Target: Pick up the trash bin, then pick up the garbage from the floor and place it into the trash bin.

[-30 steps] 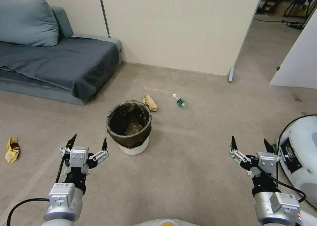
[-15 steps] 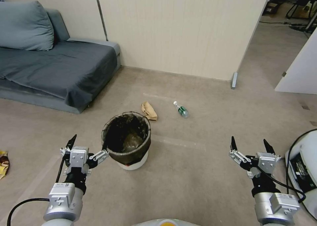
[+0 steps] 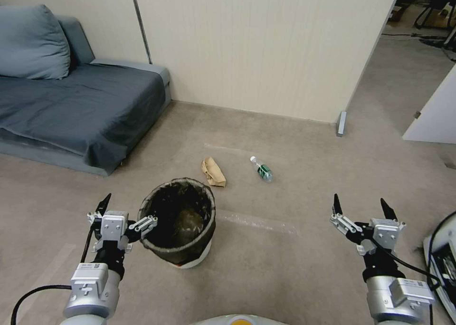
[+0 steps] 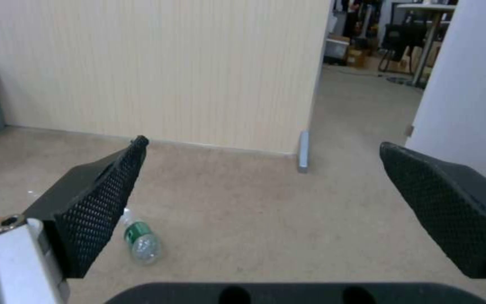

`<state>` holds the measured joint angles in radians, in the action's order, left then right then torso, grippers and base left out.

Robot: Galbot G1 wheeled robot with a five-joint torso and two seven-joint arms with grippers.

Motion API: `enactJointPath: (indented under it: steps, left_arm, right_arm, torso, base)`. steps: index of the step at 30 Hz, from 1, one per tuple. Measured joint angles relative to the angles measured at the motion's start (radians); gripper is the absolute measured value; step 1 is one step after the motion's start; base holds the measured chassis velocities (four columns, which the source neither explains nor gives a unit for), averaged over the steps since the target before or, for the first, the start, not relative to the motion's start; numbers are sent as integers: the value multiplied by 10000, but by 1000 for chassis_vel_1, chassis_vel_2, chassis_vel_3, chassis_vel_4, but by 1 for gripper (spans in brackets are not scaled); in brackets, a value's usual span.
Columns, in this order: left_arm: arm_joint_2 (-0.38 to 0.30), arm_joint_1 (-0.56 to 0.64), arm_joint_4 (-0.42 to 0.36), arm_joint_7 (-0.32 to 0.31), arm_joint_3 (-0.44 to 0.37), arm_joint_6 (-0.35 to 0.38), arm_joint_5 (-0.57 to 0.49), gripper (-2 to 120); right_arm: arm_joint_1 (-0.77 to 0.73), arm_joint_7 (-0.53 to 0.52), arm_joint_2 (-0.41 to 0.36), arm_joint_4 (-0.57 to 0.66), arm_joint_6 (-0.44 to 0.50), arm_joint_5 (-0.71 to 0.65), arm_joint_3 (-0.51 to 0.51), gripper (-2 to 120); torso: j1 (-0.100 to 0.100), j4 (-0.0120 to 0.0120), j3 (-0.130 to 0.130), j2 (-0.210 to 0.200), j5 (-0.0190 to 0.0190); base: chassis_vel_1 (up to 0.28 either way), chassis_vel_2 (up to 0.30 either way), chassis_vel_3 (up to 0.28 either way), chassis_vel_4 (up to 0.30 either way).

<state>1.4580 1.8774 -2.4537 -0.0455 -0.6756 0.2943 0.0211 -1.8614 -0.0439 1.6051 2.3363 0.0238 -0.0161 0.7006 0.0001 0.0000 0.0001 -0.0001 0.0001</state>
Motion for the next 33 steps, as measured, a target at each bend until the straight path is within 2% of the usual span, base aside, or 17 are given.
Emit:
enactJointPath:
  steps: [3, 8, 10, 12, 13, 16, 17, 21, 33]
  left_arm:
    - [-115, -441, 110, -165, -62, 1034, -383, 100]
    - [-244, -932, 282, -182, -173, 1619, -523, 100]
    - [-315, -1099, 331, -206, -187, 2005, -673, 100]
    - [-425, -1358, 389, -358, -197, 2929, -1101, 100]
    - [-425, -1358, 389, -358, -197, 2929, -1101, 100]
    - [-661, -1814, 590, -882, -189, 3922, -2310, 100]
    - [-661, -1814, 590, -882, -189, 3922, -2310, 100]
    - [-1029, -2585, 1210, -1345, -229, 4418, -3522, 100]
    - [-1736, -3701, 2763, -1812, 35, 4487, -4621, 100]
  right_arm:
    - [28, -61, -27, 1, -118, -25, 23, 100]
    - [35, -79, -10, 1, -162, -25, -12, 100]
    - [46, -99, -13, -7, -179, -23, -12, 100]
    - [53, -180, -22, -21, -230, -22, -6, 100]
    - [53, -180, -22, -21, -230, -22, -6, 100]
    - [40, -249, -14, -36, -244, -22, -2, 100]
    - [40, -249, -14, -36, -244, -22, -2, 100]
    - [-17, -326, -18, -35, -244, -22, 4, 100]
    - [-76, -510, -166, -59, -490, -20, 63, 100]
  torso:
    - [0, -1, -1, 0, -1]
    - [-1, -1, -2, 0, -2]
    - [-1, -1, -2, 0, -2]
    - [-1, 1, -1, 0, -1]
    - [-1, 1, -1, 0, -1]
    - [-1, 0, -1, 0, -1]
    - [-1, 0, -1, 0, -1]
    - [0, -2, -1, 0, -2]
    - [-1, -1, -1, 0, -2]
  base:
    - [0, 0, 0, 0]
    - [0, 0, 0, 0]
    - [0, 0, 0, 0]
    - [0, 0, 0, 0]
    - [0, 0, 0, 0]
    - [0, 0, 0, 0]
    - [0, 0, 0, 0]
    - [0, 0, 0, 0]
    - [0, 0, 0, 0]
